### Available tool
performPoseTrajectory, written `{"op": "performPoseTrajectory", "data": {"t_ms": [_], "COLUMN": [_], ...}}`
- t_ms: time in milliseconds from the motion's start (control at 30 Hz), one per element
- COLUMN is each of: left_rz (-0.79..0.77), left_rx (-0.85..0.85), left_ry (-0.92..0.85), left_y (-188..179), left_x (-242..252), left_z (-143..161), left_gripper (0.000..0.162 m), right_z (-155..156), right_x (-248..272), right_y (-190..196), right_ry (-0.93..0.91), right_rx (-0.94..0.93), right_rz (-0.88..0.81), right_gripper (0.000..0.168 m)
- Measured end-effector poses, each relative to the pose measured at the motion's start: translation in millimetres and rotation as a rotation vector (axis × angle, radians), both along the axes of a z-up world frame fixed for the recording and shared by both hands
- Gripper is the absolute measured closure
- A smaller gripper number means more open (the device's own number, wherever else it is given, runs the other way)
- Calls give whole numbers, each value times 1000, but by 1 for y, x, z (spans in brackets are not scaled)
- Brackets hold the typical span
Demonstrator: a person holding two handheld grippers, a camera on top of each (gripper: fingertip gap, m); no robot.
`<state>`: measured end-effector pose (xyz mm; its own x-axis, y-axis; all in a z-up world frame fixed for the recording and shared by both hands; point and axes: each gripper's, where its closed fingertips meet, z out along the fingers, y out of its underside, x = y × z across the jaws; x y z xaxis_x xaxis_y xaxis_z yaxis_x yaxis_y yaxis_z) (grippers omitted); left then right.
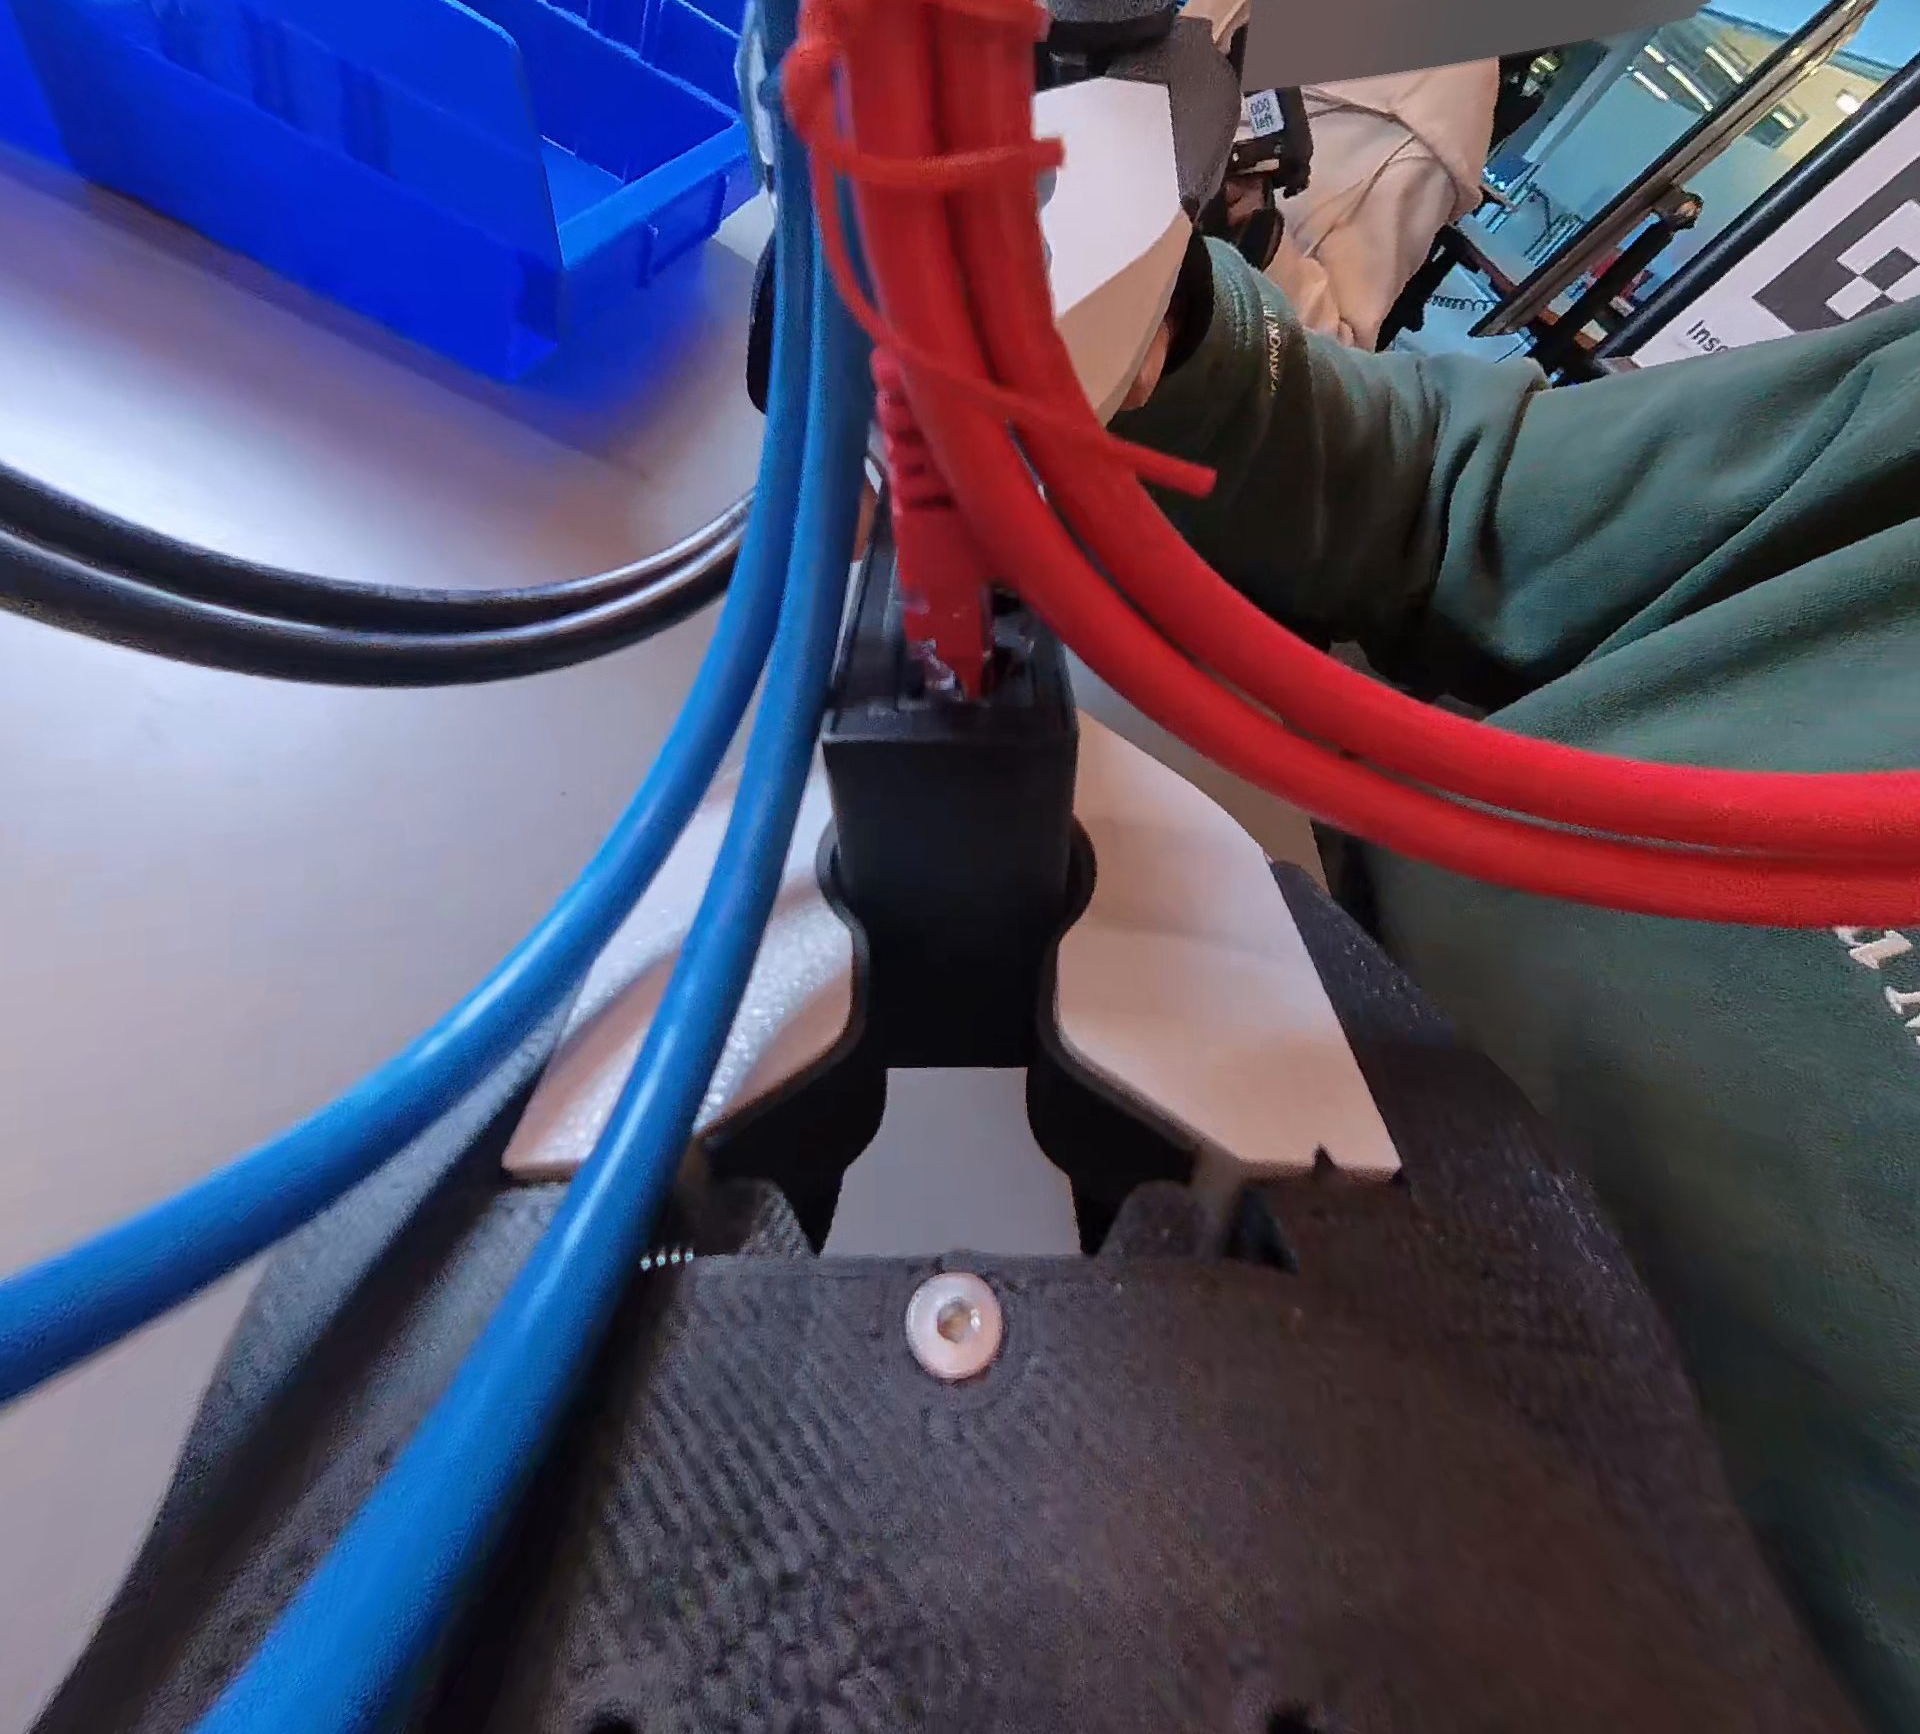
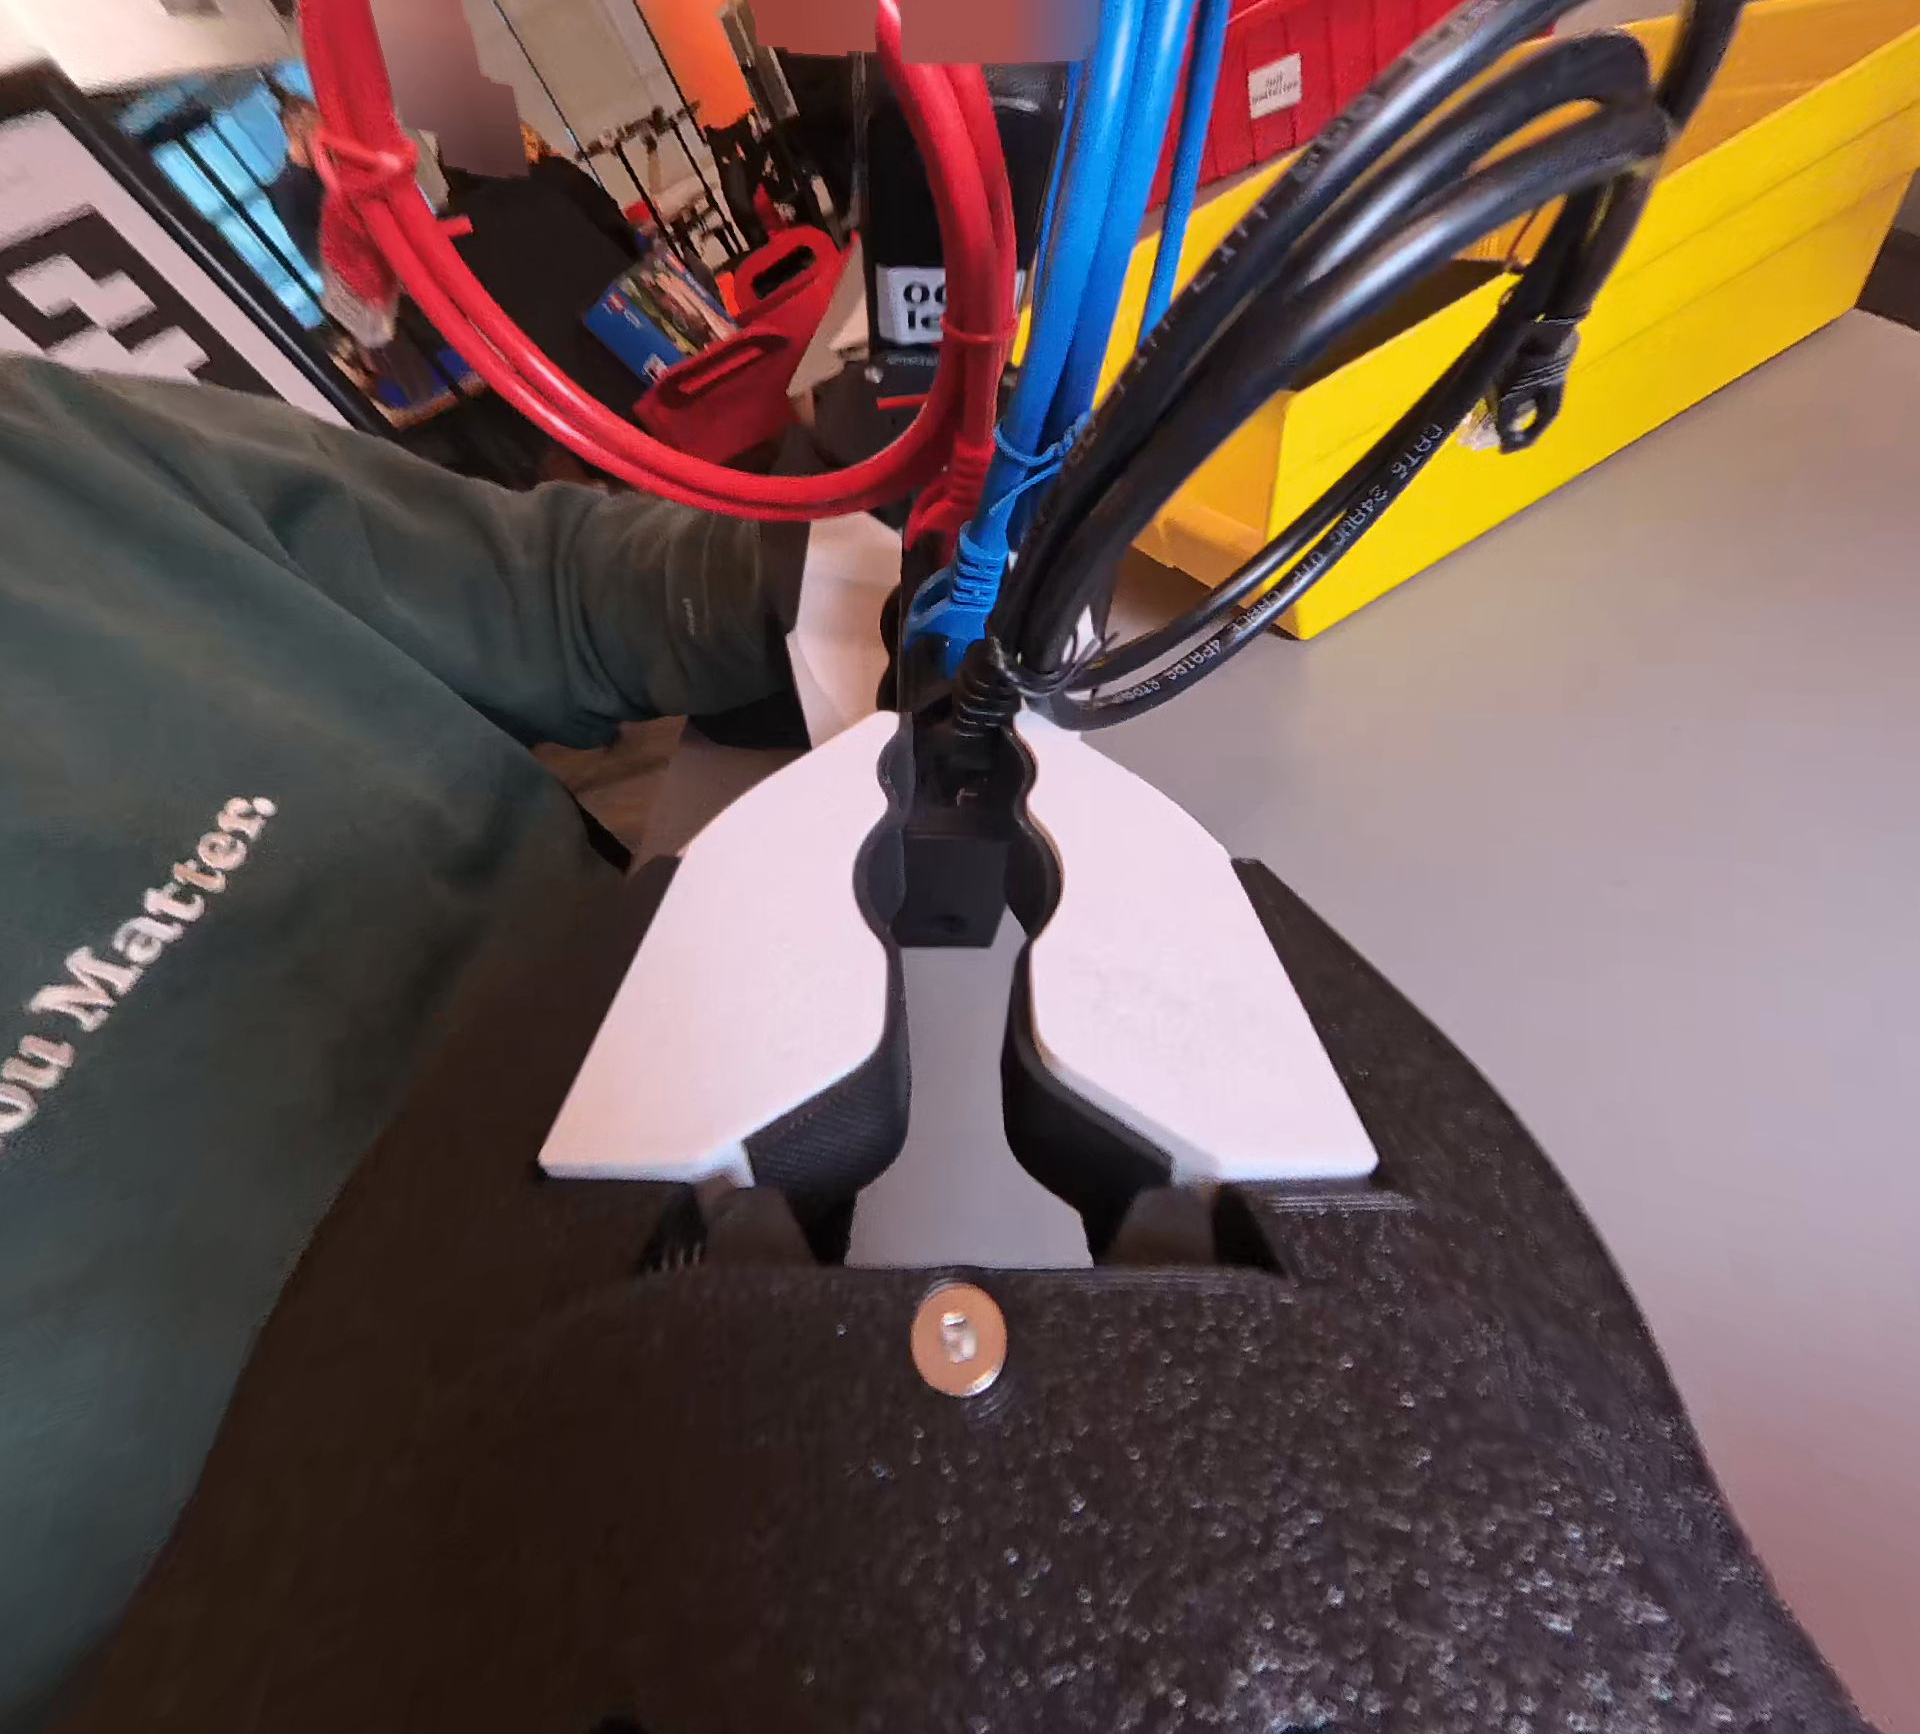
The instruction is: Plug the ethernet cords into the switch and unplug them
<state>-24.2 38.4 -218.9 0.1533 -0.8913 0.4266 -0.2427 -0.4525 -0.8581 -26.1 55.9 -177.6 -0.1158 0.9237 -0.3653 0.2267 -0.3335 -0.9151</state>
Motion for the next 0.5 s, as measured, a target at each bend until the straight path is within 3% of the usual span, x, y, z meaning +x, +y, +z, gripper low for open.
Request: {"op": "performPoseTrajectory", "data": {"t_ms": [500], "left_rz": [28], "left_rx": [-140], "left_ry": [-70], "left_y": [5], "left_x": [-5], "left_z": [8], "left_gripper": [131], "right_z": [6], "right_x": [-4], "right_y": [12], "right_ry": [3], "right_rx": [367], "right_rz": [-145], "right_gripper": [154]}}
